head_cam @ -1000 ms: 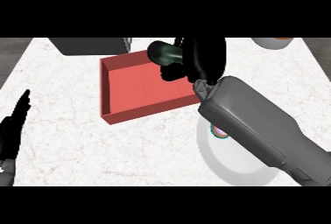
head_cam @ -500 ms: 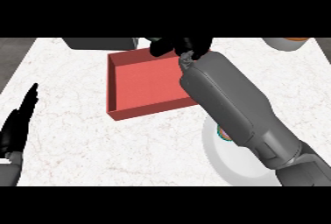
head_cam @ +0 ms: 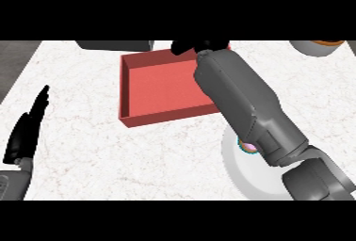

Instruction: Pick the eggplant from the plate and place it in the cardboard box

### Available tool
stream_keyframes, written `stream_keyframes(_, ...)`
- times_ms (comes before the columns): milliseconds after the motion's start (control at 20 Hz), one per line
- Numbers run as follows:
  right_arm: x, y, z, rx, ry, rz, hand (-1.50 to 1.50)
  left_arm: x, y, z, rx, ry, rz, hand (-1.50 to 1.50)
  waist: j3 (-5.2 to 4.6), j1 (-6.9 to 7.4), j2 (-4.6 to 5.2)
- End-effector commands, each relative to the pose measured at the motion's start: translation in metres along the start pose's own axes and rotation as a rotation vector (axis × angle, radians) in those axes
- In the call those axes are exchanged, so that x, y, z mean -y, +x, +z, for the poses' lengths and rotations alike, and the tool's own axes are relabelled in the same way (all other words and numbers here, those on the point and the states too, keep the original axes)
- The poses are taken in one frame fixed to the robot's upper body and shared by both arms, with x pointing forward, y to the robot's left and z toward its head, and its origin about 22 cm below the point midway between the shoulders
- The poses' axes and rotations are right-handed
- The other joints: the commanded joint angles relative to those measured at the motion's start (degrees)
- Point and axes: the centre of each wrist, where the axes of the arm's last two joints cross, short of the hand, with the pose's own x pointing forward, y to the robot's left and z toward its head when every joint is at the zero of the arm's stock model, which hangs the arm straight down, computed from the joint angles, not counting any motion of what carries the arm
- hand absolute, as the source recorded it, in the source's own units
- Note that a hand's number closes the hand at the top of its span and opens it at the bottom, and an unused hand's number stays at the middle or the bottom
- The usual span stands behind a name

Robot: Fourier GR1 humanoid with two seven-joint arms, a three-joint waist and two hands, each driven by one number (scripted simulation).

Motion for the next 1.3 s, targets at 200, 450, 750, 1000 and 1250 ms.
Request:
stream_keyframes(200, -0.022, -0.027, -0.006, -0.173, 0.055, -0.118, -1.50, 0.003, 0.008, -0.008, 0.024, -0.006, 0.011, 0.00, 0.03, 0.74, 0.50)
stream_keyframes(450, -0.020, -0.023, -0.008, -0.122, 0.012, -0.170, -1.50, 0.006, 0.017, -0.007, 0.033, -0.026, 0.010, 0.00, 0.06, 1.89, 0.77)
stream_keyframes(750, -0.013, -0.033, -0.017, -0.044, -0.151, -0.291, -1.50, 0.001, 0.004, -0.004, 0.017, -0.012, -0.002, 0.00, 0.07, 1.16, 0.56)
stream_keyframes(1000, -0.004, -0.022, -0.016, -0.031, -0.267, -0.447, -1.50, -0.004, -0.004, 0.001, -0.014, -0.005, 0.001, 0.00, 0.08, -0.23, -0.29)
stream_keyframes(1250, 0.001, -0.043, -0.020, -0.005, -0.267, -0.549, -1.50, -0.015, -0.023, -0.003, -0.038, 0.043, 0.006, 0.00, 0.06, -2.40, -0.83)
